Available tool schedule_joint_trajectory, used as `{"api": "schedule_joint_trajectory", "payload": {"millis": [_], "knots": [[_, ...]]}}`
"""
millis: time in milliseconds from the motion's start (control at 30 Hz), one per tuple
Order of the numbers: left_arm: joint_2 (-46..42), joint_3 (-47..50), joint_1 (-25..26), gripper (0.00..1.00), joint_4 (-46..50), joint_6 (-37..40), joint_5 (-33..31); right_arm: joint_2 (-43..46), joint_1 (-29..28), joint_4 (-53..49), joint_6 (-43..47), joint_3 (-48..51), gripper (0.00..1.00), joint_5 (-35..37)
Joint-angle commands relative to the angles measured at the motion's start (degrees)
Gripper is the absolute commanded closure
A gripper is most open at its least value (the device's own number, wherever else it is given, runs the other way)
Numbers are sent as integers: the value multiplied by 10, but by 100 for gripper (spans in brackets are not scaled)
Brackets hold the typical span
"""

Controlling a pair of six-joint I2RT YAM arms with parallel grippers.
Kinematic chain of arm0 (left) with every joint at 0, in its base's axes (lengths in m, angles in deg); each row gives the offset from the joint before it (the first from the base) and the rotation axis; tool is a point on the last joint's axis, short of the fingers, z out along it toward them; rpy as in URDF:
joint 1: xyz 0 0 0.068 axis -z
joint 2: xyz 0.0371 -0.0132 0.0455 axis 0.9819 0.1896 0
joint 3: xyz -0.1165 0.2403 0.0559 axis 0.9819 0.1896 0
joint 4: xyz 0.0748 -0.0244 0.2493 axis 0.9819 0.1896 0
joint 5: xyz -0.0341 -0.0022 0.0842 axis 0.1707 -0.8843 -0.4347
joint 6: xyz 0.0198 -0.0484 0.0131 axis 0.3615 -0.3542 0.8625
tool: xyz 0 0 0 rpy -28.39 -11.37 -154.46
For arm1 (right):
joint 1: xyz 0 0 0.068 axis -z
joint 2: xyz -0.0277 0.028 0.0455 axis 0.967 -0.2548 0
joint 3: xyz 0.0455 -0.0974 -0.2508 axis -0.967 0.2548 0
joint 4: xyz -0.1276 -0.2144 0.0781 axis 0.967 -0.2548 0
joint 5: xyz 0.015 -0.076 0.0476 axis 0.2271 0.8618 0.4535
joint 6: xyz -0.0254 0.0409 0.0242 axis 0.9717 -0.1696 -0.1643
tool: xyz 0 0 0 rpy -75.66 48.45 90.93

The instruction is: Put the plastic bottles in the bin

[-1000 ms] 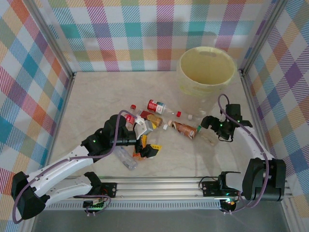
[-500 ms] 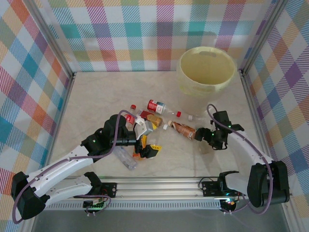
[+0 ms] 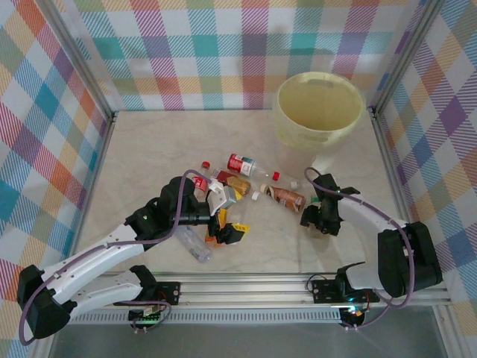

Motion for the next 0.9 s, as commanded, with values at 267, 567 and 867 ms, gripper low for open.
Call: {"api": "schedule_joint_trajectory", "payload": {"millis": [267,567,867], "knots": [[0,-21,9,0,0,8,11,89,-17,-25,3,-24,49,29],[-3,-19,9,0,-6,5,11,215,-20,-8,61,-44,49,-90],[-3,-18,9,0,-6,5,9,239,-21,-9,62,-175,50,-243]]}}
